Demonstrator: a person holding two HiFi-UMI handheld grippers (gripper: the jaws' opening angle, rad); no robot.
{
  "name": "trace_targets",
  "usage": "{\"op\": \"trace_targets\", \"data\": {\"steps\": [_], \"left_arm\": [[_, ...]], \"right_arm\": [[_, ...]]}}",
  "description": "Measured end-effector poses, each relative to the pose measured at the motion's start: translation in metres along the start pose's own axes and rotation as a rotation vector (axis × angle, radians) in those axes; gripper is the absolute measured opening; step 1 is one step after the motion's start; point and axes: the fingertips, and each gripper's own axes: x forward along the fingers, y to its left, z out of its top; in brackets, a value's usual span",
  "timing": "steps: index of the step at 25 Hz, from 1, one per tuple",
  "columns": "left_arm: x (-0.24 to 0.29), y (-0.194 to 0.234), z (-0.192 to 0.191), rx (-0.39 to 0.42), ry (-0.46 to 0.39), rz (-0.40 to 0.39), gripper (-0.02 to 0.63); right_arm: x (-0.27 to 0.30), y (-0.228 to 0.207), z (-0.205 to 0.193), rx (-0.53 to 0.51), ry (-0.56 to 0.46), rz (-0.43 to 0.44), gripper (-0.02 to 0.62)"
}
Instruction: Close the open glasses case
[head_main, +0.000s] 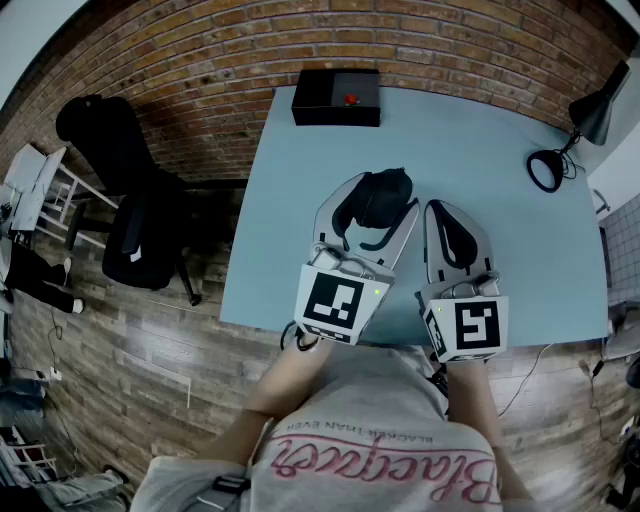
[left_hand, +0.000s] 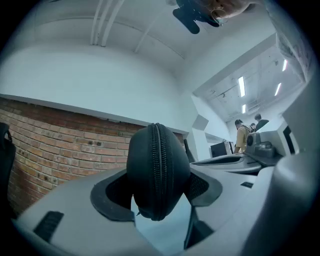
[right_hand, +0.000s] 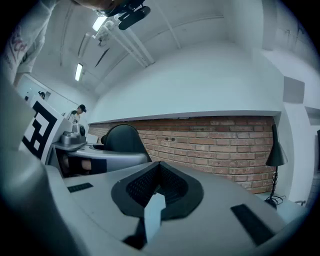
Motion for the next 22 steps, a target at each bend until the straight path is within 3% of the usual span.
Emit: {"op": "trace_targets", "data": {"steps": [14,22], "left_arm": [[0.005,0.01,-0.003,-0.043,0.0,-0.028,0.275],[-0.001,0.027,-0.006,-0.239,0.071,-0.139,0.275]], "right_arm": [[0.009,-0.008,-0.009,0.027,0.0,0.009,0.017],[0.011,-0.004,-0.018,-0.012,0.041,0.051,0.017]]}}
